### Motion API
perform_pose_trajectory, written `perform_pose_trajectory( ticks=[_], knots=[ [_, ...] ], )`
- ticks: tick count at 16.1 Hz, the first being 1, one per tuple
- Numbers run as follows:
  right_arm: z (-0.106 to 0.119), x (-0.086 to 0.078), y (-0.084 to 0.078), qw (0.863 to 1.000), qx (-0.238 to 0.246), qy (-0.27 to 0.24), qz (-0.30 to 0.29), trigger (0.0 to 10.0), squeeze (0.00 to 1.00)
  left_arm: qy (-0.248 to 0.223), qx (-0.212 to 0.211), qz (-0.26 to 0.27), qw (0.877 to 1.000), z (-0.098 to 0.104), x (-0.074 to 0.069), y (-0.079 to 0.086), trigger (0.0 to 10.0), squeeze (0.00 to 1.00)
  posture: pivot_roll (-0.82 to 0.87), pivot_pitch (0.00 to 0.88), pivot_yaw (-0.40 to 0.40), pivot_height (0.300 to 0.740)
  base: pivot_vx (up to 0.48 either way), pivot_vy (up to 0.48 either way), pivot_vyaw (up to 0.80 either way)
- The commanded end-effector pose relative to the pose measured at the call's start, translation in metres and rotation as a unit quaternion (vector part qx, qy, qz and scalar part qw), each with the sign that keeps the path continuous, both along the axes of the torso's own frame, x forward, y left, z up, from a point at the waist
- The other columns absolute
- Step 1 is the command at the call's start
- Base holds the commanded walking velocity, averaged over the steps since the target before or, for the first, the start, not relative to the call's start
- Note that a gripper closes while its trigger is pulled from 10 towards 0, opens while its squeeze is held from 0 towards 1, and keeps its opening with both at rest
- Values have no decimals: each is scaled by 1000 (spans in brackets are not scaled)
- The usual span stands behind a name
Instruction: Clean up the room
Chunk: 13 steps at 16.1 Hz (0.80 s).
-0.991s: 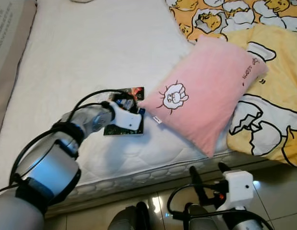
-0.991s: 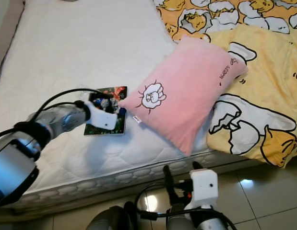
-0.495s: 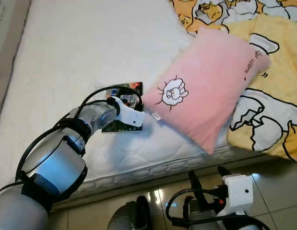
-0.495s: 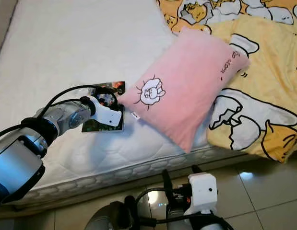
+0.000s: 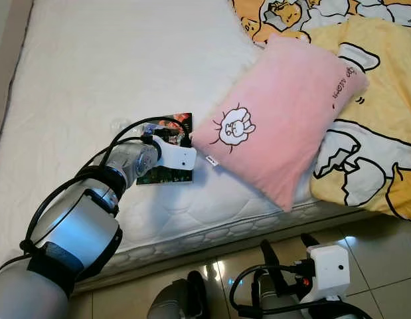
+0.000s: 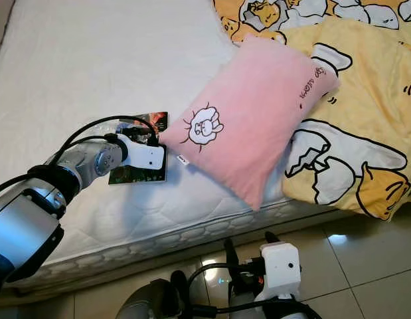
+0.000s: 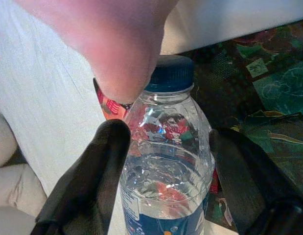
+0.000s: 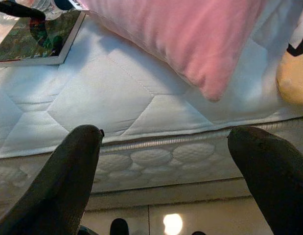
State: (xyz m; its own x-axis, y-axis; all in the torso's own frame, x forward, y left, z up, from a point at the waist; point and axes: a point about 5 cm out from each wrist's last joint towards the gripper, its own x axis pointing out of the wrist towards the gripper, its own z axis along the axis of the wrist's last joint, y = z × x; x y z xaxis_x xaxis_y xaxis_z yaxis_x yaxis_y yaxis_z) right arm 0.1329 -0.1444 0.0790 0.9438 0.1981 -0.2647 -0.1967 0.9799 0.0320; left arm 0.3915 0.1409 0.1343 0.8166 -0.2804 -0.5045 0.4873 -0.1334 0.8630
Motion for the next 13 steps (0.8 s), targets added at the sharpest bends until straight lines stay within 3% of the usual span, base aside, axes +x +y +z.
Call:
perform_pose_trajectory(
  ticks=[1,7,11,13],
  knots=[
    [0,-3,1,1000,5,9,-1,10000,0,38,-6,25,999,-15,-6,10,0,0,-320,264,161,740,0,0,0],
    [-2,-3,0,1000,4,14,-1,10000,0,46,-69,40,996,-9,-4,4,0,0,-322,263,154,740,0,0,0],
    [-2,2,-1,1000,3,10,0,10000,0,42,-153,63,985,0,-1,3,0,0,-319,246,153,740,0,0,0],
    [-2,9,-2,1000,5,4,2,10000,0,52,-228,99,967,2,-1,15,0,0,-303,213,151,740,0,0,0]
  ],
)
